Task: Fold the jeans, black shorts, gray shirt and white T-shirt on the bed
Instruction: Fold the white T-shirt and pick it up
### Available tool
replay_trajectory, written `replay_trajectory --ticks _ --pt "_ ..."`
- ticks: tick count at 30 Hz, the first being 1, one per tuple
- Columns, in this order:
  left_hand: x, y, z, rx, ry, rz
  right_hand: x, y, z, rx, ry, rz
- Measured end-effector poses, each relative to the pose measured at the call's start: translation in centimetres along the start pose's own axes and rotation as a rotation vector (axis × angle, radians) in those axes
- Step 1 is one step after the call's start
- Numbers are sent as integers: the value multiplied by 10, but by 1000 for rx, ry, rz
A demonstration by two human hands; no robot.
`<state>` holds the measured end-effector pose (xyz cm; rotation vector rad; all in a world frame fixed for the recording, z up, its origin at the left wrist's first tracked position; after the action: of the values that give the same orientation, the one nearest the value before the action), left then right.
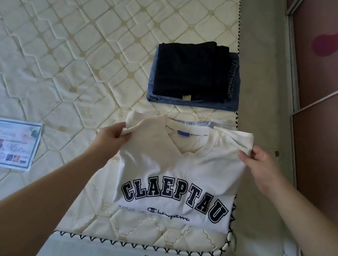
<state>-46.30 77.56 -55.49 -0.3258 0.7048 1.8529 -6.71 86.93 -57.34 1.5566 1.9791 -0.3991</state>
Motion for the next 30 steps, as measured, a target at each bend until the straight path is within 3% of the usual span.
replay_trajectory --ticks 8,11,14,21,25,30 --pt "69 -23 -48 -138 237 -27 64 -9 23 13 -63 -34" --pt "91 -27 -45 -74 251 -6 83 -15 25 -48 -64 31" --pt "102 -22 -37 17 199 7 90 -15 22 -137 -5 99" --pt "105 -11 -23 167 -121 19 96 -8 15 -144 118 67" --pt "115 -17 -24 132 -141 70 114 -7 19 -127 97 80" --pt "138 -32 -33 -77 -57 96 145 -6 31 -183 59 148"
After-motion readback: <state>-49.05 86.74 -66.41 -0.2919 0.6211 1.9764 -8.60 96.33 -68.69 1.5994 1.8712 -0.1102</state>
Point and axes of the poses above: each hand's wrist, its own x-axis towards the middle knuckle, its own y-axis out of the back of the hand, z = x × y, the point moved 4 cm from there along x, towards the middle knuckle, and after that the axes turned 5 degrees about -x, right-handed, at the moved point
